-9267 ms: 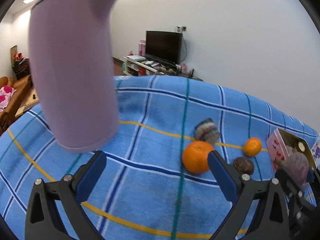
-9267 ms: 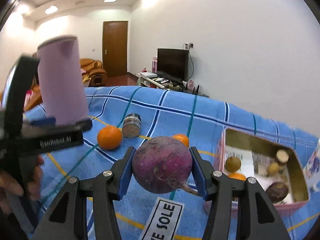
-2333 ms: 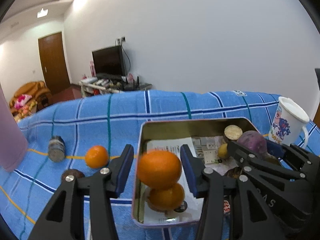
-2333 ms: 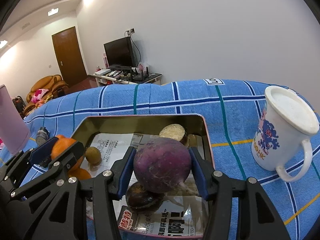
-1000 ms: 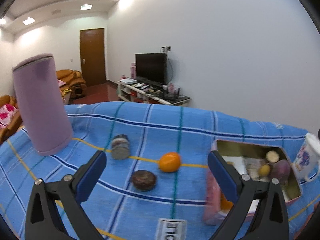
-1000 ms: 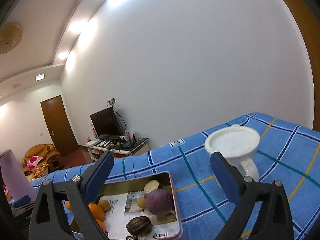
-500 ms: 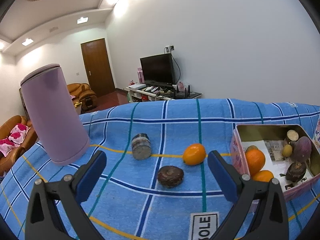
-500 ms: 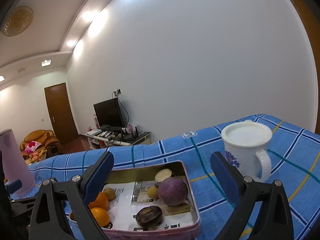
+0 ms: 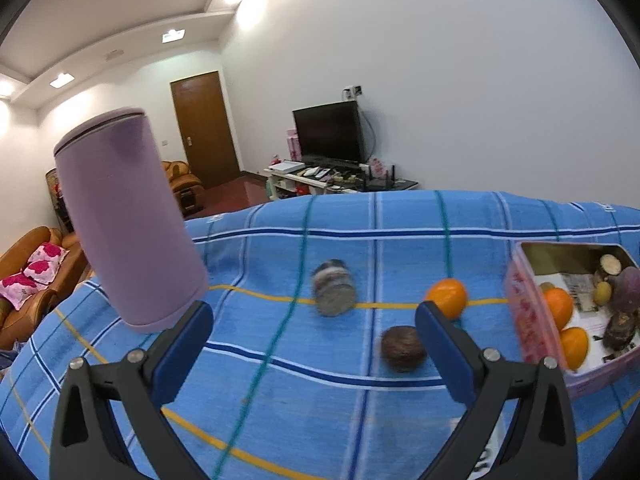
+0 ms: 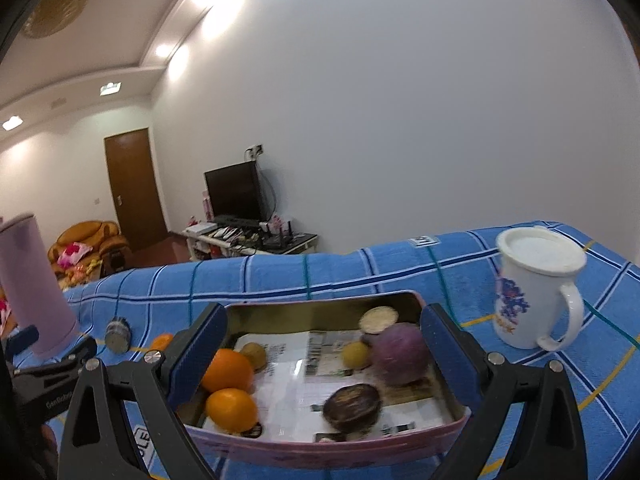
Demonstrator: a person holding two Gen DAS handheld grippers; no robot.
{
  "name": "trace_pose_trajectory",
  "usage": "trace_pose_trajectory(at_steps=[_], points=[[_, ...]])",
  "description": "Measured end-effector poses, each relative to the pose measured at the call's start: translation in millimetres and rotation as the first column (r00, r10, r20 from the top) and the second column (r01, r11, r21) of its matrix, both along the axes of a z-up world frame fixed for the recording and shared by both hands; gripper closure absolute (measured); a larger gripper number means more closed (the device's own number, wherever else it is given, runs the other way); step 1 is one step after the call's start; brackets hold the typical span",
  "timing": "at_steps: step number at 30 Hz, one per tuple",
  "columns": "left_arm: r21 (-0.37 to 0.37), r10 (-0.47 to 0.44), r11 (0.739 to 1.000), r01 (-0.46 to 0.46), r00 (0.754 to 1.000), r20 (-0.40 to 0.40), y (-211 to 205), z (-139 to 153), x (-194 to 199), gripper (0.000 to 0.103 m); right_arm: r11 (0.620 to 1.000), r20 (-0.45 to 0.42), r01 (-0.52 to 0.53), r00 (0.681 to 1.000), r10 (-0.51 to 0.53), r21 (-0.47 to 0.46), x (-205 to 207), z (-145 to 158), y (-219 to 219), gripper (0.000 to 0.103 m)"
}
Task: Organize fruits
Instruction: 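Move both tools back over the cloth toward the dark brown round fruit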
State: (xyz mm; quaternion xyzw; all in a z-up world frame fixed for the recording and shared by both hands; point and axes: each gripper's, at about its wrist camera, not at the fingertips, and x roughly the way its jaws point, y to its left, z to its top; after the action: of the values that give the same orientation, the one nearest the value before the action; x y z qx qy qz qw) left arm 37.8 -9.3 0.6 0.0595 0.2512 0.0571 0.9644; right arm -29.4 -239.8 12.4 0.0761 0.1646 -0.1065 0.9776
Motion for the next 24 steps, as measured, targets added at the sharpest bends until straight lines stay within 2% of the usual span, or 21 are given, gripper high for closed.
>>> trace_pose_trajectory(at_steps=[11,17,24], points=[[-0.008,0.130,0.991,-0.131,0.990,-0.062,59.1,-7.9,19.0,0.000,0.990,-0.065,-0.119,0.991,0.114,-0.070,18.7,-3.8,50.3,0.005],[-0.019,0.180,0.983,-0.182,0.980,-0.082,82.1,-11.7,26.4,0.000,0.979,-0.110,-0.189,0.977,0.181,-0.073,31.4,-7.1,76.3,0.005],[-0.104,0.219,0.967,-0.234,0.966,-0.139,116.6,-19.3,34.0,0.000,0.957,-0.202,-0.278,0.945,0.258,-0.079,54.1,-17.2,116.4,0.005]])
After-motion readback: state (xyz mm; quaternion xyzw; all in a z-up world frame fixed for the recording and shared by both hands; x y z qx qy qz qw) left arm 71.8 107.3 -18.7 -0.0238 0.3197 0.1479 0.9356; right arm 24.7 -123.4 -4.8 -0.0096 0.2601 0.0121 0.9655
